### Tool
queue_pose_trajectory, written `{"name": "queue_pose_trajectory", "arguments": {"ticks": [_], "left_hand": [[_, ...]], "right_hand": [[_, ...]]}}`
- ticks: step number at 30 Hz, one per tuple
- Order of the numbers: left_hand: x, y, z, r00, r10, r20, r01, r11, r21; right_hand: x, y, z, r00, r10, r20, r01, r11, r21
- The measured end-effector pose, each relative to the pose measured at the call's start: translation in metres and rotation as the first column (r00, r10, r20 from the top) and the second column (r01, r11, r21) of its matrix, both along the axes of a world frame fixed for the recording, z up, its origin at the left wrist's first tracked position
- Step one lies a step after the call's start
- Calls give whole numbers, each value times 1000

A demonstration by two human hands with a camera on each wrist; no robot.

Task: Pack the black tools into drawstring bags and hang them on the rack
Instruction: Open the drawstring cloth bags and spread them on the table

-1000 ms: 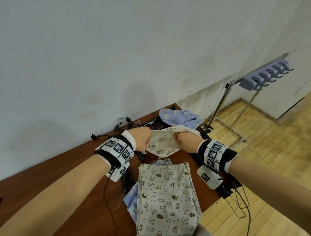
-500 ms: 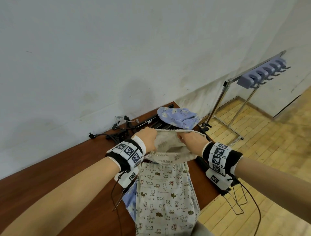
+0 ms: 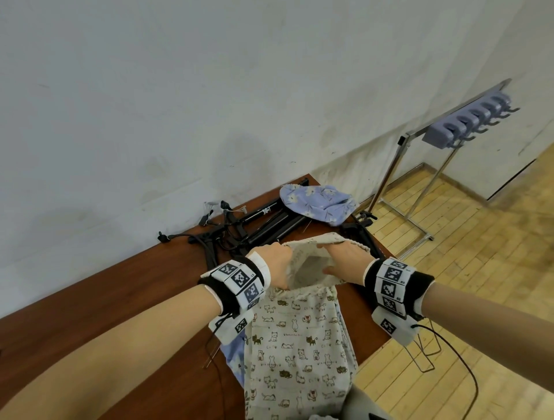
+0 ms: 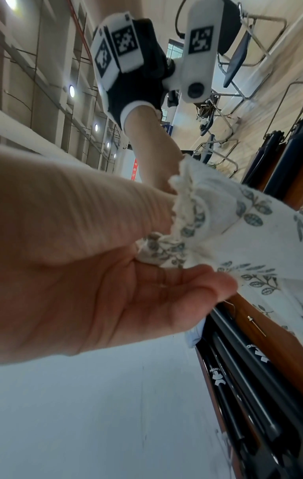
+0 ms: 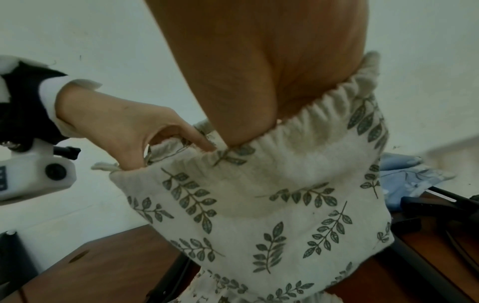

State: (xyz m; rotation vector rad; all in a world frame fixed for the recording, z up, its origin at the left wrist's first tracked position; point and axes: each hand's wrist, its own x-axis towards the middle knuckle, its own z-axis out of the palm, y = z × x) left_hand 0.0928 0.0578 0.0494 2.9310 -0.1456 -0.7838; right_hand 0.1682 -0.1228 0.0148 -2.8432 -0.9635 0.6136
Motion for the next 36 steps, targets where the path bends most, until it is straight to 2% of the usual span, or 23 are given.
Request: {"name": "queue_pose_trajectory", "arguments": {"ticks": [3,6,7,9,11,13,15,17,20,22,24,25,27,28,31,33,34,35,36], "left_hand": [[2,5,-1,1000,6,-18,-6,1000,-10],[5,14,3,998,1,-65,-3,1000,-24],[7,18,9,998,6,-68,-10,999,-52],[13,30,25,997,60,-39,-66,981,-181],[16,44,44,990,143,20,-127,927,-354],[21,59,55,978,197,74,-142,877,-459],[24,67,66,962,265,63,-189,814,-549],[25,64,80,940,340,-32,-276,700,-658],[19,57,98,935,312,-167,-330,600,-729],[13,59,102,935,247,-256,-350,504,-790],[8,65,99,921,201,-333,-387,376,-842],[5,68,93,900,207,-383,-431,296,-852],[-5,64,92,812,283,-510,-558,119,-822],[-9,64,88,775,299,-556,-600,76,-796],[-18,68,60,691,230,-686,-720,131,-681],[-22,70,32,652,231,-722,-758,228,-611],[-24,69,16,654,234,-719,-754,274,-597],[-25,68,-2,666,265,-698,-744,311,-592],[-26,65,-18,669,312,-675,-743,309,-593]], "right_hand": [[-3,2,13,995,57,-86,-60,997,-42],[0,0,29,972,178,-153,-190,980,-65],[2,-1,35,965,238,-108,-242,970,-25],[11,-7,43,922,365,126,-366,930,-14],[27,-17,52,823,455,341,-437,890,-132],[45,-30,66,780,446,439,-398,895,-203],[59,-38,81,796,390,463,-363,920,-150],[64,-38,93,814,346,467,-352,933,-79],[59,-35,108,831,249,498,-350,929,118],[54,-34,120,905,152,396,-291,902,319],[45,-37,133,998,24,58,-49,873,486],[38,-39,139,994,5,-109,52,857,513],[27,-41,146,946,13,-324,155,859,488],[22,-43,145,910,19,-413,184,876,446],[14,-44,123,780,7,-626,212,938,275],[16,-43,90,683,-56,-729,274,944,184],[17,-42,70,664,-89,-742,301,941,156],[20,-39,48,677,-124,-726,314,940,133],[23,-36,28,699,-145,-700,317,941,121]]}}
